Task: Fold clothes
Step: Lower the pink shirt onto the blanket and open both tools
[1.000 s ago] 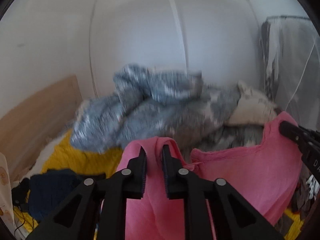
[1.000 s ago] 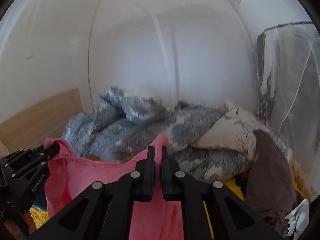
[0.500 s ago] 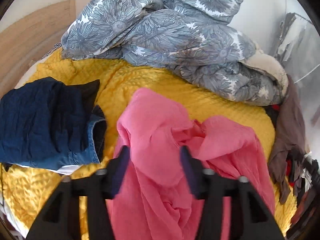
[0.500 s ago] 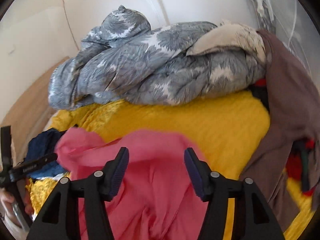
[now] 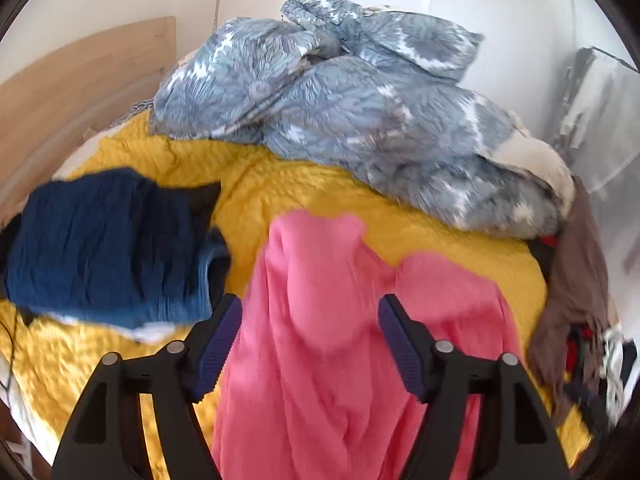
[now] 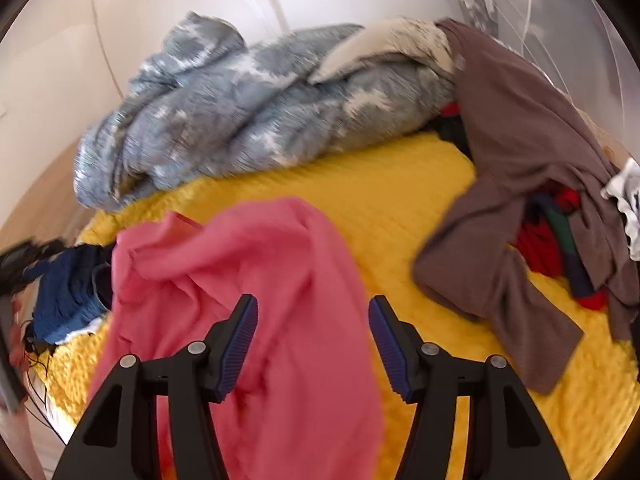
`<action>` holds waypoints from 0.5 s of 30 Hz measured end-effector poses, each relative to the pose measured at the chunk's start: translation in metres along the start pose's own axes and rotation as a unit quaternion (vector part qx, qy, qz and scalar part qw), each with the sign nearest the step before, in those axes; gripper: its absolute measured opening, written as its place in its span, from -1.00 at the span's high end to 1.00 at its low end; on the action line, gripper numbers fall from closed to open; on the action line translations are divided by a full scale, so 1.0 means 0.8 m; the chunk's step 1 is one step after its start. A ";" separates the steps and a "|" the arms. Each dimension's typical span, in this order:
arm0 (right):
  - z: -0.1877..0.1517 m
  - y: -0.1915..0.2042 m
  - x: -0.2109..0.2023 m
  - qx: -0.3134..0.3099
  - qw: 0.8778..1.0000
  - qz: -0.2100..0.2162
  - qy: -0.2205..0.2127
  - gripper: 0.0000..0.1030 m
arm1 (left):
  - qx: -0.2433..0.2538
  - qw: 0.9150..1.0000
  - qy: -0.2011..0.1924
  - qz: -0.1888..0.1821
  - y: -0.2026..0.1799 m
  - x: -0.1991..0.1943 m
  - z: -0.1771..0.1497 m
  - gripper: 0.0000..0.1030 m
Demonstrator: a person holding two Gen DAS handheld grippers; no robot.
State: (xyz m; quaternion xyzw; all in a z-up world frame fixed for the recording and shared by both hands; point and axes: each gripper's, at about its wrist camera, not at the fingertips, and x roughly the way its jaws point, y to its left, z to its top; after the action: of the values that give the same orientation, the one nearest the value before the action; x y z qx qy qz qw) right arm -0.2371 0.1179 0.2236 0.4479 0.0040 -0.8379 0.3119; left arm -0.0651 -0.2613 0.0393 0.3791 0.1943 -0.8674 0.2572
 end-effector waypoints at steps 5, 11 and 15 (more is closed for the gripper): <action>-0.028 -0.007 -0.004 -0.033 0.998 0.018 0.057 -0.17 | -0.008 1.000 0.007 -0.006 0.025 0.011 -0.069 -0.43; -0.081 0.010 -0.018 -0.118 0.984 0.020 0.129 -0.17 | -0.008 0.998 0.029 -0.054 0.018 0.009 -0.083 -0.43; -0.117 -0.004 -0.030 -0.112 0.978 0.058 0.165 -0.17 | 0.010 0.998 0.018 -0.058 0.006 -0.001 -0.087 -0.43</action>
State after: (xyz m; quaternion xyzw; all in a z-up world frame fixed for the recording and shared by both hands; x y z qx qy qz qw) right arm -0.1593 0.1594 0.1848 0.5414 0.1230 -0.7273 0.4035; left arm -0.0231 -0.2279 -0.0052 0.3850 0.2115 -0.8759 0.1994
